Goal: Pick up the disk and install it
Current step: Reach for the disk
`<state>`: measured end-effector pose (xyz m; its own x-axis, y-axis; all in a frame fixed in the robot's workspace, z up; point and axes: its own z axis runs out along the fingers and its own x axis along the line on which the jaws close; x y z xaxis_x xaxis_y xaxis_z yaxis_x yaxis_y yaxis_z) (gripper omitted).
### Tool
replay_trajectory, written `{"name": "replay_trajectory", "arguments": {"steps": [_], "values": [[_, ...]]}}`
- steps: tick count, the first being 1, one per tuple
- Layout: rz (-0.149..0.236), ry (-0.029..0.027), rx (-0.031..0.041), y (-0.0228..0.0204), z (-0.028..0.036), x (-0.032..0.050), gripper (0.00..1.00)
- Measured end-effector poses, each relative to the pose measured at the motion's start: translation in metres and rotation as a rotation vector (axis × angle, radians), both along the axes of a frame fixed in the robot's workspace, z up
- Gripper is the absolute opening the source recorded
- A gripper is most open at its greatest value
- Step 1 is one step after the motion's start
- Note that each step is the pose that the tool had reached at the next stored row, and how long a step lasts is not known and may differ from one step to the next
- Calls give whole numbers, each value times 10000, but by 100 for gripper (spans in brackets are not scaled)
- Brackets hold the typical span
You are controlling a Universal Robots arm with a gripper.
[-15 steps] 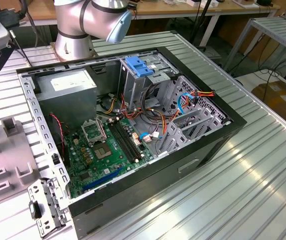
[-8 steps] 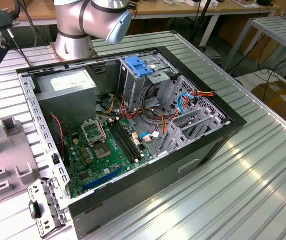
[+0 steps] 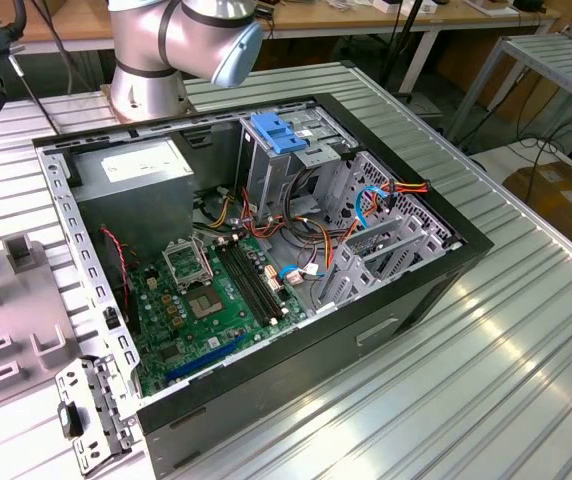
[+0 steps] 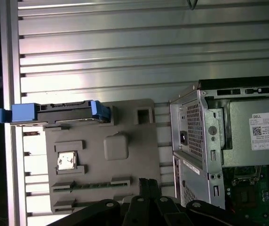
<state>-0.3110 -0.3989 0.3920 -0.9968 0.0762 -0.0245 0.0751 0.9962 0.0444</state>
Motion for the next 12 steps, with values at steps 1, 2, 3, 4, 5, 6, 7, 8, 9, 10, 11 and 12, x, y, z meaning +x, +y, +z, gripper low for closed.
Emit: {"name": "replay_trajectory", "arguments": {"steps": [1,2,3,4,5,6,7,8,9,10,11,12], "values": [[0,0,0,0,0,-7,11],[0,0,0,0,-1,-13,11],[0,0,0,0,-1,-21,11],[0,0,0,0,-1,-27,11],[0,0,0,0,-1,-36,11],[0,0,0,0,-1,-43,11],[0,-1,1,0,-2,-53,11],[0,0,0,0,-2,-66,11],[0,0,0,0,-2,-74,11],[0,0,0,0,-2,-82,11],[0,1,0,0,-2,-89,11],[1,-1,0,0,-3,-95,11]]}}
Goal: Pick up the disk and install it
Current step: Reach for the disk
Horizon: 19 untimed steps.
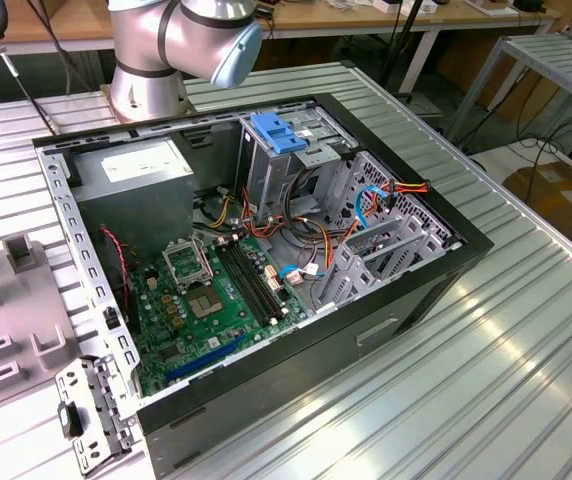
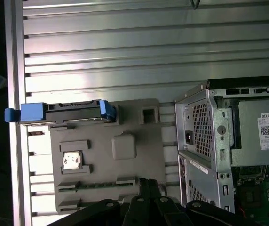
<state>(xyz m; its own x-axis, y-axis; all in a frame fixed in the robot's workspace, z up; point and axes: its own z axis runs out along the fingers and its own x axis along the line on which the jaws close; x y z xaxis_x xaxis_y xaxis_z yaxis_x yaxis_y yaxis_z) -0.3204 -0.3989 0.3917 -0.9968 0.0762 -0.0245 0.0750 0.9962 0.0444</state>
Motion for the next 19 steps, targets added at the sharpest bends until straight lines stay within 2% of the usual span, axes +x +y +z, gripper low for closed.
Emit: {"name": "replay_trajectory", "arguments": {"steps": [19], "values": [[-1,1,0,0,-5,-173,11]]}}
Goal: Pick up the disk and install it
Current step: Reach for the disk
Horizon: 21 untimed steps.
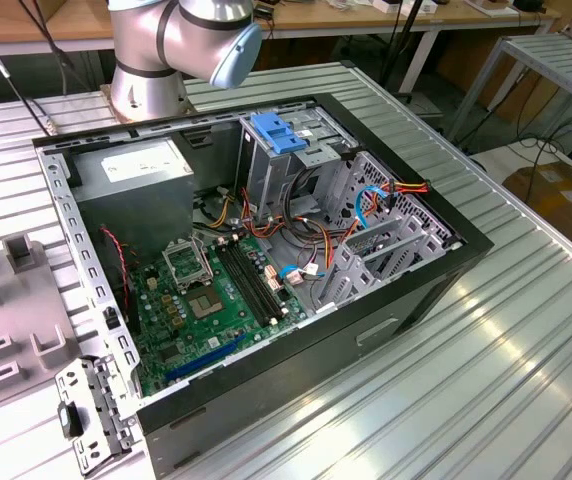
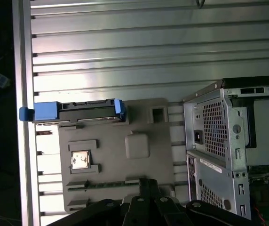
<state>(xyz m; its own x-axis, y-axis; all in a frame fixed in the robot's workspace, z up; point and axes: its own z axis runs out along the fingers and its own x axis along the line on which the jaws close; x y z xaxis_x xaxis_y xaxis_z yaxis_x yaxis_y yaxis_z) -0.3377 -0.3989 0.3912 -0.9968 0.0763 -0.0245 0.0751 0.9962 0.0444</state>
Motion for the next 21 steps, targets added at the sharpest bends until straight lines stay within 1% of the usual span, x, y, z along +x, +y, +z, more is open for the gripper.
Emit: {"name": "replay_trajectory", "arguments": {"steps": [16,17,21], "values": [[0,0,0,0,-4,-136,11],[1,0,0,0,-5,-157,11],[1,0,0,0,-6,-192,11]]}}
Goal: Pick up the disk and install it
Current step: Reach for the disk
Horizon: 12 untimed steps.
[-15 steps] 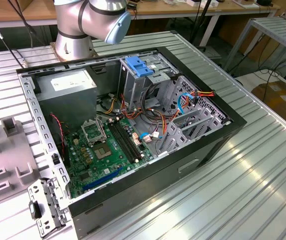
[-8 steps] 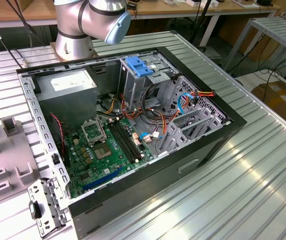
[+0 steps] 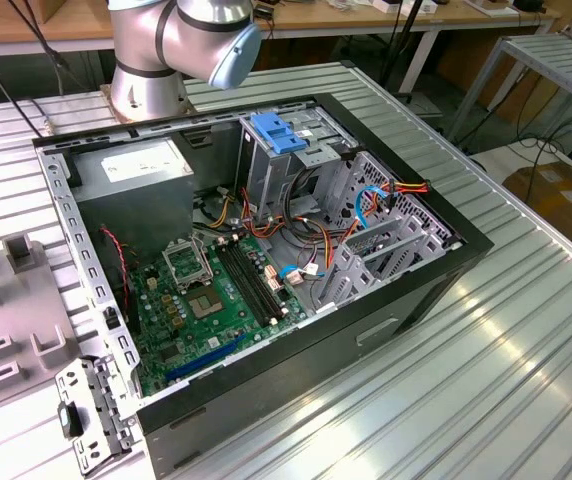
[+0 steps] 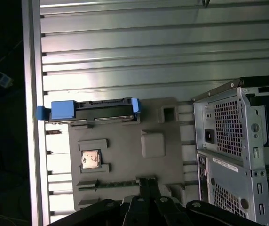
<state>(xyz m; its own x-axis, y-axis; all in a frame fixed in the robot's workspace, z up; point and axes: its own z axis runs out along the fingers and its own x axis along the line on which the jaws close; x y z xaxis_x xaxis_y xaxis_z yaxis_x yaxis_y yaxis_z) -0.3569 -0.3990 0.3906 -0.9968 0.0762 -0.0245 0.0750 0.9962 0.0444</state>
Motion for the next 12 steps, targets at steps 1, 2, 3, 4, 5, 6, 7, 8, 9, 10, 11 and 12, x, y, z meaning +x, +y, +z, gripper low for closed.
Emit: {"name": "replay_trajectory", "arguments": {"steps": [1,2,3,4,5,6,7,8,9,10,11,12], "values": [[-1,0,0,0,0,-9,11],[0,0,0,0,0,-15,11],[-1,0,0,0,-1,-24,11],[0,1,0,0,-1,-32,11],[0,0,0,0,-1,-39,11],[0,0,0,0,-2,-48,11],[0,1,0,0,-2,-55,11],[-1,1,0,0,-2,-65,11],[-1,0,0,0,-2,-72,11],[-1,0,0,0,-2,-82,11],[0,0,0,0,-3,-93,11],[0,1,-1,0,-3,-99,11]]}}
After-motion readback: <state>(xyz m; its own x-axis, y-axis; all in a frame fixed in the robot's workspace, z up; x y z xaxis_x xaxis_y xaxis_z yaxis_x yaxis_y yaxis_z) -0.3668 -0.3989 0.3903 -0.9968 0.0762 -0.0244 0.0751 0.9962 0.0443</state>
